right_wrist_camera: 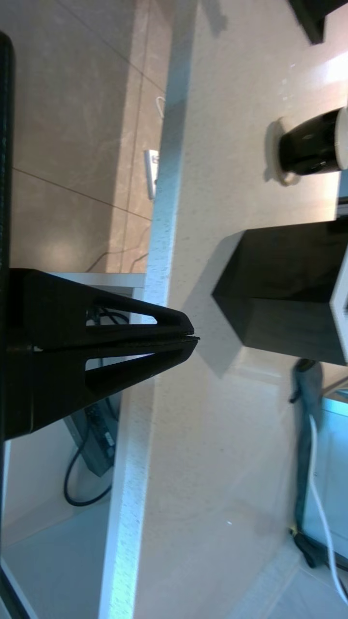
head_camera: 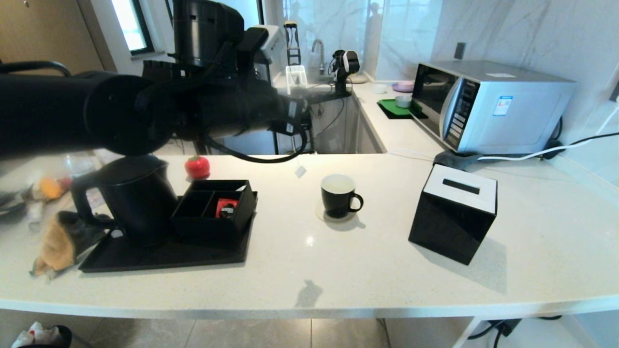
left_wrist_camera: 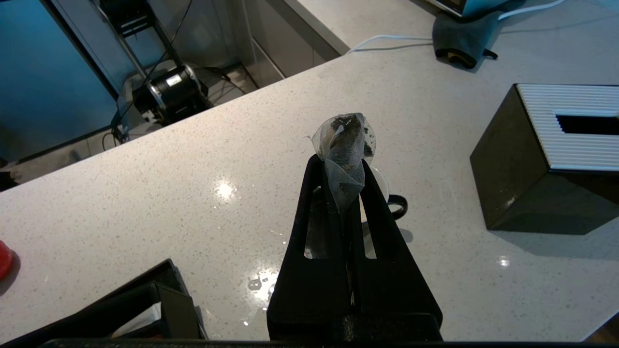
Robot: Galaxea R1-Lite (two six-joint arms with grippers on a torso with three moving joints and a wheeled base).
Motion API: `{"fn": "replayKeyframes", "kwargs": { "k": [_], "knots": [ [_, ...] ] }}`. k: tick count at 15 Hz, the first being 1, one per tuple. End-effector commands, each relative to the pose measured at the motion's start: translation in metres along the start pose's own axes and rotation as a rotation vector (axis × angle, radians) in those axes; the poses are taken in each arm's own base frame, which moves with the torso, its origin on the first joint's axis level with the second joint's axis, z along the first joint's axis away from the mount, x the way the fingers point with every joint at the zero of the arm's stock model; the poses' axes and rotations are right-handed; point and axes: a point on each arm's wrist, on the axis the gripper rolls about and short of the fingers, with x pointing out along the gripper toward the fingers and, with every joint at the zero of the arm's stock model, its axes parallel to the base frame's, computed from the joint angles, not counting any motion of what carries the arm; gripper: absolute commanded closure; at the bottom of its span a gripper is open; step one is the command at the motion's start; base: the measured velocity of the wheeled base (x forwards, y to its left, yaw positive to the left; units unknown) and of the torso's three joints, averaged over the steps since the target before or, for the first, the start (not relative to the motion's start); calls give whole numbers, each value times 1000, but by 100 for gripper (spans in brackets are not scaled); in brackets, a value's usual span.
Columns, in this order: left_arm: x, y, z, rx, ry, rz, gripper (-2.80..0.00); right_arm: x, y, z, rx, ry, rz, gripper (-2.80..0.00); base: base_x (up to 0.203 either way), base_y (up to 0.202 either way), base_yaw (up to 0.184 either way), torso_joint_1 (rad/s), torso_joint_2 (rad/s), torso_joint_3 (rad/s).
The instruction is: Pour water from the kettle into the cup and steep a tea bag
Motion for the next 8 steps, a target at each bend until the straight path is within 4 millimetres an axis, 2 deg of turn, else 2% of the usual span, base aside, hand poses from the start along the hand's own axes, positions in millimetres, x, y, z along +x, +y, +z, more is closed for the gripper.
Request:
{"fn": "replayKeyframes", "kwargs": {
  "k": [1,5,8],
  "knots": [
    [-5,-1,3,0,-12,-2,0,-1,-1,17,-1,-9,2,0,0,0,0,0,0,0],
    [-9,-4,7,1,-24,-12,0,17,-6,53,0,36,28,0,0,0,0,0,0,0],
    [-11,-9,8,3,-25,13,0,49,-9,85,0,52,76,0,0,0,0,0,0,0]
  ]
}}
